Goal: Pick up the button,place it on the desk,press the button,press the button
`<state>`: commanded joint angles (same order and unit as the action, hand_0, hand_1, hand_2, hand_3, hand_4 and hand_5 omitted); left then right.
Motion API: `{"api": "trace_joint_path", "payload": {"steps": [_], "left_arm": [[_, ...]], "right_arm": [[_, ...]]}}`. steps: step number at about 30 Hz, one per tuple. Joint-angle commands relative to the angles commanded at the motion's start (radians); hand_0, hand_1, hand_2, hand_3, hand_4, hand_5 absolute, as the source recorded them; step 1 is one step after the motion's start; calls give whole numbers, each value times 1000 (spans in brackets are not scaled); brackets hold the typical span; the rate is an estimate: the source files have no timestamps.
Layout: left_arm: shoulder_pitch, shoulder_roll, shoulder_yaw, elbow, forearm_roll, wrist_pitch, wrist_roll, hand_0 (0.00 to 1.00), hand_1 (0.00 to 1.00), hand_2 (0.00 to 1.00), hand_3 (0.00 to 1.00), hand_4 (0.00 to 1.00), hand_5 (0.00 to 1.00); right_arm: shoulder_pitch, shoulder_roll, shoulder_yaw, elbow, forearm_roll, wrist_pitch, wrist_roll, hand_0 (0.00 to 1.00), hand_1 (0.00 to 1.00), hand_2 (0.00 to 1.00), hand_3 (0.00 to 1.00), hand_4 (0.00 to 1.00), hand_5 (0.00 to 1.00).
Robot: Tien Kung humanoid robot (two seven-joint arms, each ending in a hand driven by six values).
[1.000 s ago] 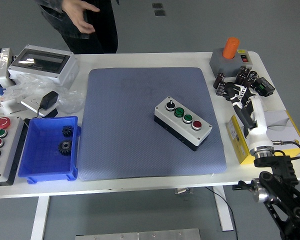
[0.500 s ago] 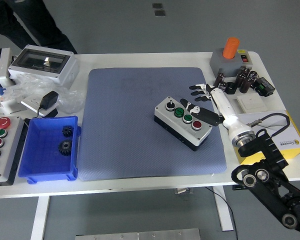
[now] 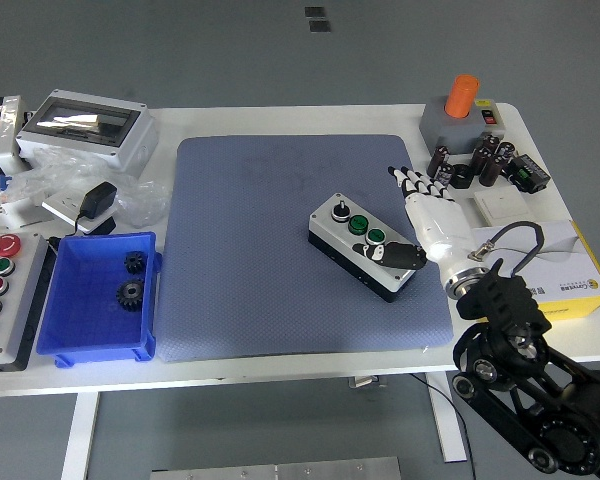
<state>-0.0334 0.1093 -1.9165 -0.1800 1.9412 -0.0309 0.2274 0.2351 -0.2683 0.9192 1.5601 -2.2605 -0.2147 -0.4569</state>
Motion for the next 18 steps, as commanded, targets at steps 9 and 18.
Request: {"api": "trace_joint_path", "payload": {"steps": [9,18], "left_arm": [[-1,-1,-2,0,4,-1,0,676,682,587,653,709,292],[-4,1,-4,0,6,-1,2,676,682,587,653,709,292]], "right_arm": [[34,42,-64,-49,-5,-2,-11,998,998,998,998,998,503],[71,74,-100,-138,13,-11,-54,998,998,998,998,998,508]]}}
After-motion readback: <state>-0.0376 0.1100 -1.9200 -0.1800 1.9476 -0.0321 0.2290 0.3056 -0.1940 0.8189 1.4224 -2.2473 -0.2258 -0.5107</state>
